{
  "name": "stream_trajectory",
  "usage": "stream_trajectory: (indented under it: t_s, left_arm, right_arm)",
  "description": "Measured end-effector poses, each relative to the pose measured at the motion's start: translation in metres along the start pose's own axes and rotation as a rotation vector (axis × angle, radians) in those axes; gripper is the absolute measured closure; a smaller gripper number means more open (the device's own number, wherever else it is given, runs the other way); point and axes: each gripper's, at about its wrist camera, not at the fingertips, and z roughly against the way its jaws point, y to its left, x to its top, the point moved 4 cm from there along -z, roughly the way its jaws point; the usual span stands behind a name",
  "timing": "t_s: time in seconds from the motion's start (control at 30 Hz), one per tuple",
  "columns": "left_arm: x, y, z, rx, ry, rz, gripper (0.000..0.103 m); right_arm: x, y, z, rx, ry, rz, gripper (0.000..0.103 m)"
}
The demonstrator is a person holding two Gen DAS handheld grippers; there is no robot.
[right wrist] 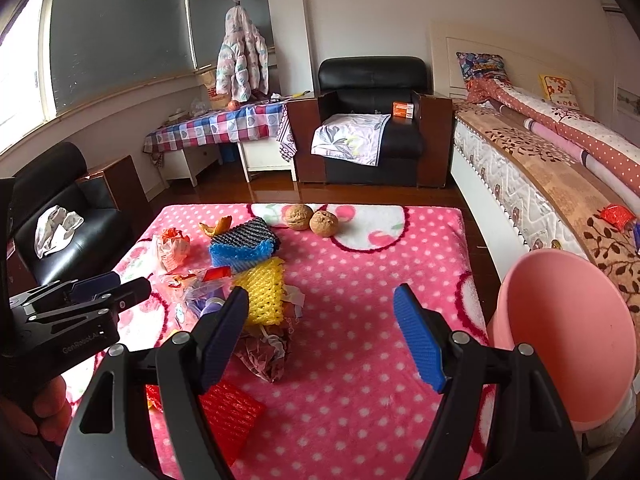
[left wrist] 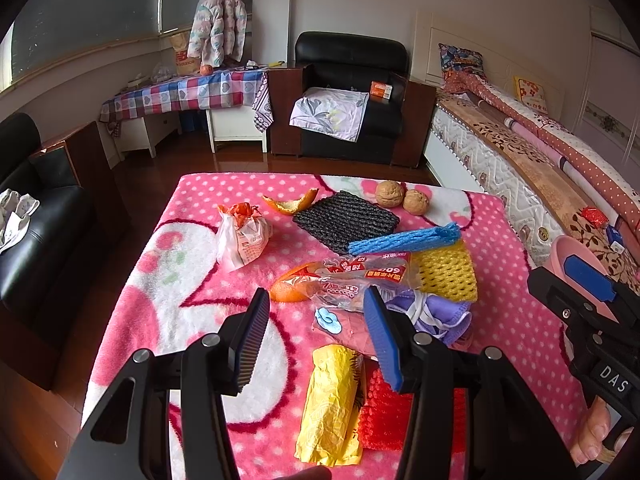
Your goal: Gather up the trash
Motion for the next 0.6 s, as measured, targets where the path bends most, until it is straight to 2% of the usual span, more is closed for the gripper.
stream_trajectory:
  t_s: [0.6]
  left_arm:
    - [-0.0007,-0.0014,0.0037,0.001,-0.003,0.004,0.054]
  right_arm:
    - [-0.0009,-0.0021,0.0007,0.001,0.002,-0.005,0.028]
